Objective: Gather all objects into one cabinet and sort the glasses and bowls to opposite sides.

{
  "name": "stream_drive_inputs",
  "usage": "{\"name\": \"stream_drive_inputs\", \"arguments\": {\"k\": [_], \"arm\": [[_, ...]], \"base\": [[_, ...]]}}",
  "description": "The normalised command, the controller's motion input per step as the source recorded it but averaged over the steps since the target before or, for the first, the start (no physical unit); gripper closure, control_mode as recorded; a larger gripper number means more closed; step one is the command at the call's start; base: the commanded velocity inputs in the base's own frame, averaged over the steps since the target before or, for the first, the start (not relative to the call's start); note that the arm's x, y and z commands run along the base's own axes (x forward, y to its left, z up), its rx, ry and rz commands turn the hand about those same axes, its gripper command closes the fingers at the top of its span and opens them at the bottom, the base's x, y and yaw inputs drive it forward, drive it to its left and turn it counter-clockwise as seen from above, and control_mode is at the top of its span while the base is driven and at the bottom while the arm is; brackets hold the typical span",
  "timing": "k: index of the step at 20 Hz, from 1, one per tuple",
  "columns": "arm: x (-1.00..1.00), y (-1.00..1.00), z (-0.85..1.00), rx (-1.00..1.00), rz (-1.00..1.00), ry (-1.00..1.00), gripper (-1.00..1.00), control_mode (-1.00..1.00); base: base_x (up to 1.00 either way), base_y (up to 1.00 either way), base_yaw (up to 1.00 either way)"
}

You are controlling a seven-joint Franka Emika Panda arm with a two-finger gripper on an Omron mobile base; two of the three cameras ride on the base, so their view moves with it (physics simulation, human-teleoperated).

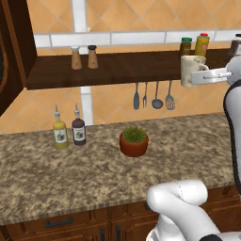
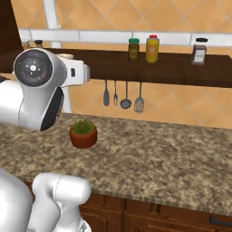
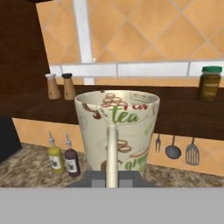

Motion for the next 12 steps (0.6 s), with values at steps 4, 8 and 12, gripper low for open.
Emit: {"name": "stream_drive_inputs", "arguments": {"k": [4, 8, 12], "arm": [[-0.44, 0.00, 0.00, 0.00, -0.02, 0.02, 1.00, -1.00], [-0.28, -0.02, 0.00, -0.02, -0.01, 0.00, 1.00, -1.00], [-0.27, -0.01, -0.12, -0.08, 0.00, 0.00, 1.00, -1.00]], "base": [[0.00, 0.00, 0.00], [0.00, 0.00, 0.00], [0.00, 0.00, 0.00]]}}
